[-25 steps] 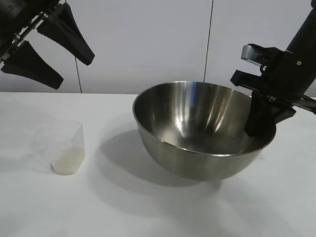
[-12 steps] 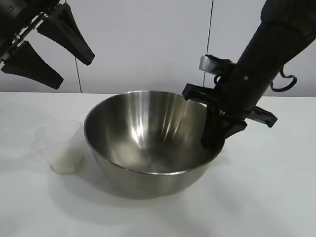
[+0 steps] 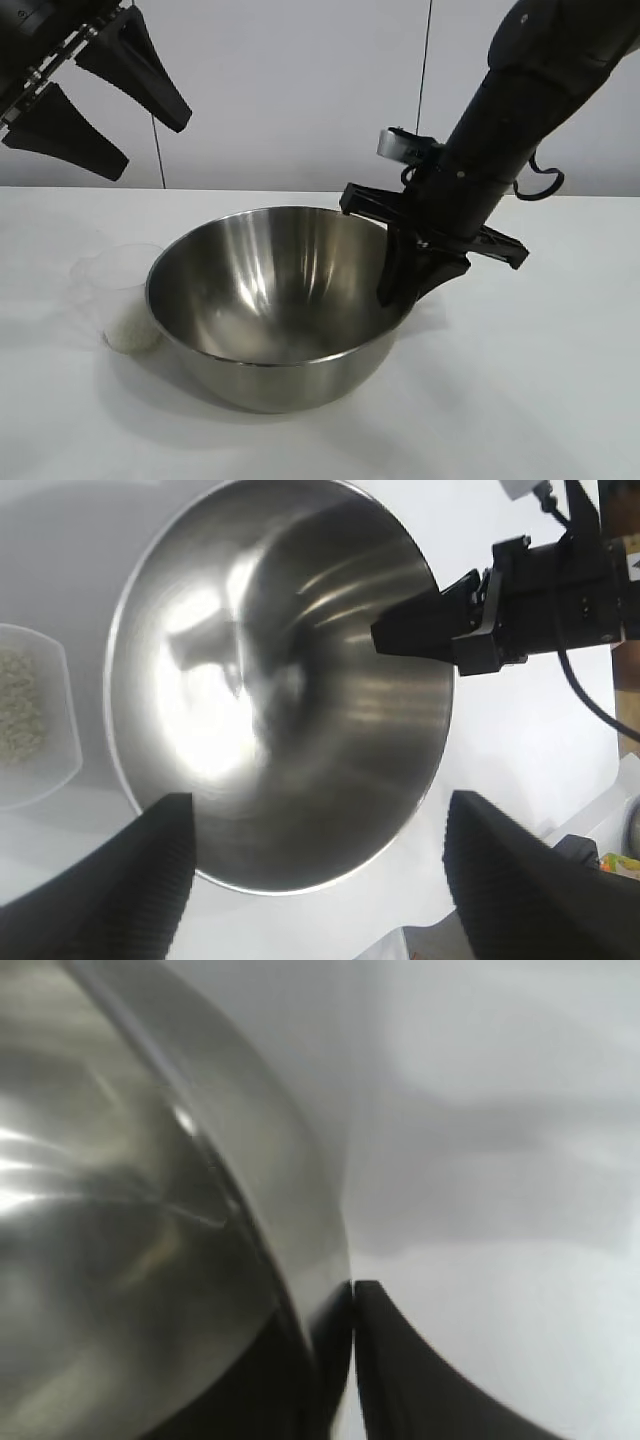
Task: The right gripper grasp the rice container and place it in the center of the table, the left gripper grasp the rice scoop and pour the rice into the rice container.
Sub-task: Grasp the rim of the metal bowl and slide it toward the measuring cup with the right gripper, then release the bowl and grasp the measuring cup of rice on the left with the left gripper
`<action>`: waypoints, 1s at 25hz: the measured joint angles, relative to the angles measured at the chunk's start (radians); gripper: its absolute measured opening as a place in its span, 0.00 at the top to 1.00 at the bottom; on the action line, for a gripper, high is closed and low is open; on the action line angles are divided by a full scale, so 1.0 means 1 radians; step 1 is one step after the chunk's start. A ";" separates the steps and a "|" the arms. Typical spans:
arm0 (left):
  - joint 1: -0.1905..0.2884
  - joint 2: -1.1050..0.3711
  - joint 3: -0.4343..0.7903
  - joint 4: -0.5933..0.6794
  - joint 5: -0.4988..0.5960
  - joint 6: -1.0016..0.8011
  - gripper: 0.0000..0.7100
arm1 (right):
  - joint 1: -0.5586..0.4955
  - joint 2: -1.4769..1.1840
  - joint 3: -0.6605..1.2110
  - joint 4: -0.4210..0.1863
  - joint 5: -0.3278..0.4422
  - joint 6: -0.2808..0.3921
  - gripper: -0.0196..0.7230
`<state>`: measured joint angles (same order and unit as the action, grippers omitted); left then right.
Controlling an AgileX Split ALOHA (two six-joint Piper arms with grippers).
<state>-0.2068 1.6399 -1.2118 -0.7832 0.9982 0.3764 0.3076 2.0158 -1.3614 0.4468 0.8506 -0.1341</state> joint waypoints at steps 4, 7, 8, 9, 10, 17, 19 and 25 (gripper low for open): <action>0.000 0.000 0.000 0.000 0.000 0.000 0.29 | -0.005 0.000 -0.066 -0.066 0.097 0.045 0.32; 0.000 0.000 0.000 0.000 0.000 0.000 0.29 | -0.016 -0.008 -0.110 -0.114 0.151 0.072 0.27; 0.000 0.000 0.000 0.000 0.000 0.000 0.29 | -0.024 -0.019 -0.121 -0.130 0.155 0.083 0.27; 0.000 0.000 0.000 0.000 0.000 0.000 0.29 | -0.032 -0.033 -0.129 -0.147 0.160 0.089 0.26; 0.000 0.000 0.000 0.000 0.000 0.000 0.29 | -0.044 -0.050 -0.142 -0.167 0.167 0.094 0.26; 0.000 0.000 0.000 0.000 -0.004 0.000 0.29 | -0.189 -0.211 -0.175 -0.255 0.187 0.103 0.26; 0.000 0.000 0.000 0.000 -0.004 0.000 0.29 | -0.245 -0.259 -0.175 -0.262 0.203 0.080 0.26; 0.000 0.000 0.000 0.000 -0.004 0.000 0.29 | -0.365 -0.492 -0.175 -0.402 0.214 0.062 0.25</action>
<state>-0.2068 1.6399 -1.2118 -0.7832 0.9939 0.3764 -0.0578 1.5236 -1.5367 0.0450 1.0648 -0.0721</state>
